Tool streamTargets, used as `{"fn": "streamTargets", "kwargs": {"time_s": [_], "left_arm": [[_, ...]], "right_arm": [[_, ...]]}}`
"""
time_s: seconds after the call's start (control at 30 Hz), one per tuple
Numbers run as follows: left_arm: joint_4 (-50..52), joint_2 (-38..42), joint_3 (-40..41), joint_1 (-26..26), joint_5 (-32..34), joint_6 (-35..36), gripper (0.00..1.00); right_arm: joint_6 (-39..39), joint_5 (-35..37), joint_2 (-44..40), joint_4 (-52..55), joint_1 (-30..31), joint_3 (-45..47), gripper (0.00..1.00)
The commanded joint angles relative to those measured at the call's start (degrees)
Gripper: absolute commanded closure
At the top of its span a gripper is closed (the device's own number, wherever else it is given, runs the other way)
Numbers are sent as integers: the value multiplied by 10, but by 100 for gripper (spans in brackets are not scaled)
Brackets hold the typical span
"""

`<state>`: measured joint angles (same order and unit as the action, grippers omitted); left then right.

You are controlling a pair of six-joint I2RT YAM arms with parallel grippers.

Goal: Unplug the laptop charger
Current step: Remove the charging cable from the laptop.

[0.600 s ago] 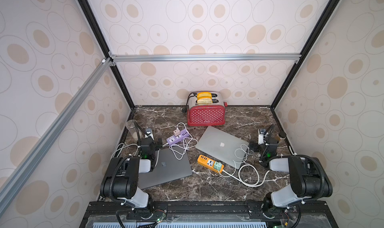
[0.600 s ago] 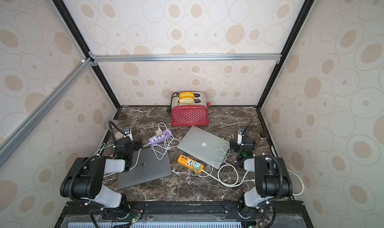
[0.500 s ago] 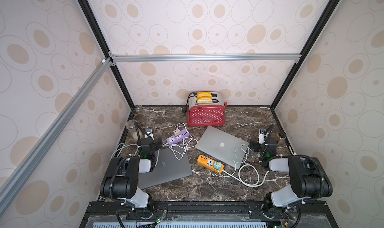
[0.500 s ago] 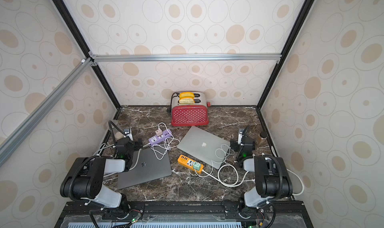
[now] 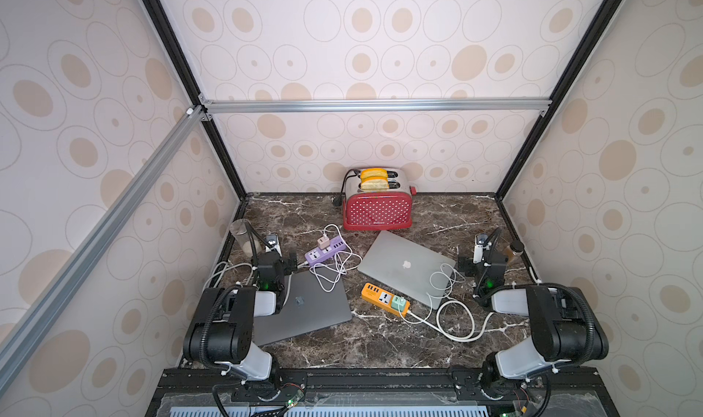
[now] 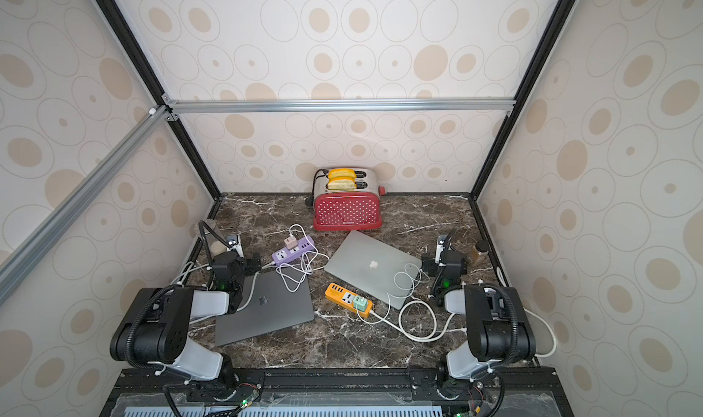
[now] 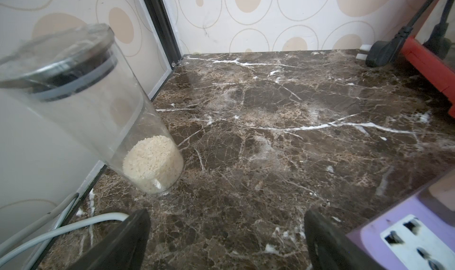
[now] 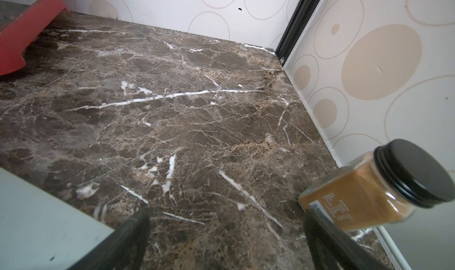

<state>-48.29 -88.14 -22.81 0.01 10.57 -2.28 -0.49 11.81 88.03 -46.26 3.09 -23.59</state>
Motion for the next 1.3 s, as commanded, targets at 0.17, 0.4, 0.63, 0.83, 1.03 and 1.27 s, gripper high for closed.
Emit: {"fn": "streamTargets", "kwargs": {"time_s": [0.17,0.4,0.63,0.83,1.03,1.27], "left_arm": [[-3,-2,-13,3,-1,6,1],[86,87,-27,-8,50,3,7],[371,286,-113,-87,244,-66,15],[535,338,-208,-114,113,-130,29],[616,269,-313,-227,-22,-136,36],[653,98,-423,-351,-69,-137,45]], "right_arm": [[-7,-12,1,-7,-3,2,1],[-38,-46,-108,278,-3,-120,11],[-10,-48,-239,475,-3,-193,9],[32,-39,-264,649,-3,-263,0],[-26,-4,-260,693,-3,-295,3],[-199,-2,-157,737,-3,-373,17]]}}
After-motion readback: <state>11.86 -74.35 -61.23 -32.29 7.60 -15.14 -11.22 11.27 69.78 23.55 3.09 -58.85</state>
